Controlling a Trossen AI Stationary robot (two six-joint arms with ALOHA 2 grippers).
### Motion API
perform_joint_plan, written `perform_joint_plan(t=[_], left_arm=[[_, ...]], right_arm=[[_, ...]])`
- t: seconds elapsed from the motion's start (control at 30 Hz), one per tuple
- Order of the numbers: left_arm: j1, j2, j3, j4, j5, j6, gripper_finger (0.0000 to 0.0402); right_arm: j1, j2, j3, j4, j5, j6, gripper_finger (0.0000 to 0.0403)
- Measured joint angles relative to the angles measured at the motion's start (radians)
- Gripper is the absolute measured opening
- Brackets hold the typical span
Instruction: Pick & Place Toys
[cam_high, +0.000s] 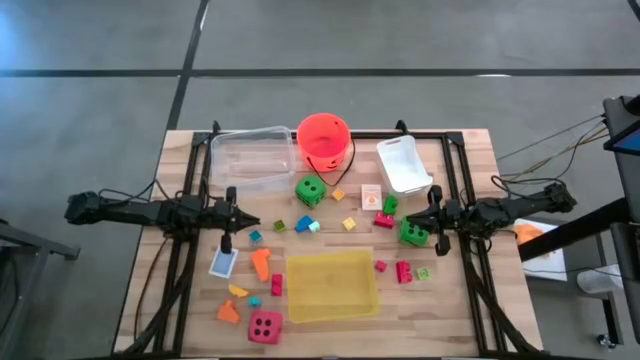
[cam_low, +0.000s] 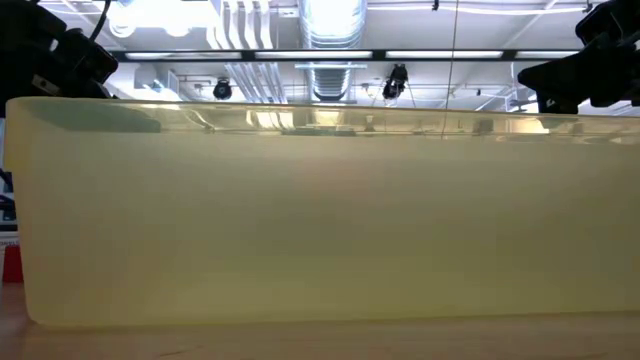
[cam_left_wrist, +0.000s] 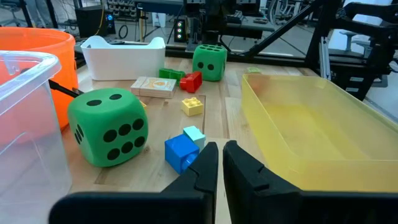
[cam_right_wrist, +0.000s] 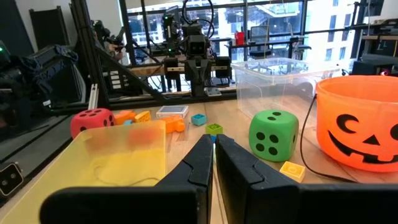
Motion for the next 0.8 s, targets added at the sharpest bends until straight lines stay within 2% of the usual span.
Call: perform_joint_plan(t=[0.13,0.3,0.43,0.63,0.8], left_arm=[[0.0,0.0,0.0,0.0,0.0,0.011,0.0022],[0.0,0.0,0.0,0.0,0.0,0.098,0.0022],[0.0,0.001,0.0,0.019,-0.01,0.043,0.0022],[0.0,0.0,0.0,0.206,-0.035,-0.063,0.0022],[0.001,0.0,0.0,0.264,-0.068,-0.094,0.0022]], right_arm=[[0.0,0.0,0.0,0.0,0.0,0.0,0.0017],[0.0,0.0,0.0,0.0,0.0,0.0,0.0017],[0.0,0.0,0.0,0.0,0.0,0.0,0.0017],[0.0,0.0,0.0,0.0,0.0,-0.001,0.0017],[0.0,0.0,0.0,0.0,0.0,-0.024,0.0017]])
